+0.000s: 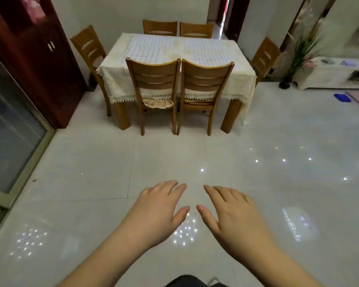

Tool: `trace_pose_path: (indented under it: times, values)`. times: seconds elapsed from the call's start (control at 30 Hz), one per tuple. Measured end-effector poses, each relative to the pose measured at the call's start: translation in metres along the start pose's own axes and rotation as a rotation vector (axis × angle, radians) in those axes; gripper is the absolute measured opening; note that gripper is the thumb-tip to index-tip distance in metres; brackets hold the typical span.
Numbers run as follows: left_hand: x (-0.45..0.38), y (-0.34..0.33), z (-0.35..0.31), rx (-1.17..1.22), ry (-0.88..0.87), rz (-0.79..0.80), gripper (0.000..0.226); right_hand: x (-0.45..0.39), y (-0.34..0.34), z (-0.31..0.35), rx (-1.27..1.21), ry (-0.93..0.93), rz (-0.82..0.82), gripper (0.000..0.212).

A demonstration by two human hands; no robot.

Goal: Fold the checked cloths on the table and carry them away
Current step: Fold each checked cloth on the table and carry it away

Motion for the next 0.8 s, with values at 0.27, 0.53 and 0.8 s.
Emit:
trace_pose_path:
  times: [0.27,0.53,0.8]
  values:
    - [-0.038,-0.036,-0.009,-0.06,0.022,-0.101,0.051,-0.008,-0.029,-0.046,0.004,0.022,-0.026,0.064]
    - [-0.125,-0.072,-0.029,-0.02,0.031,0.08,0.075,-0.065,-0.052,-0.13,0.035,0.066,0.144,0.063]
    - [-0.19,-0.076,-0.056,-0.077,0.11,0.183,0.08,-0.115,-0.064,-0.177,-0.017,0.004,0.317,0.068]
Point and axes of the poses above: each hand's wrist, its own x-axis away from the middle knuckle, its own y-axis out of the back of the hand, z = x × y, the point moved 3 cm from there along -x, towards the middle knuckle, and after that the axes turned 8 degrees about -y, right-handed, at the moved point
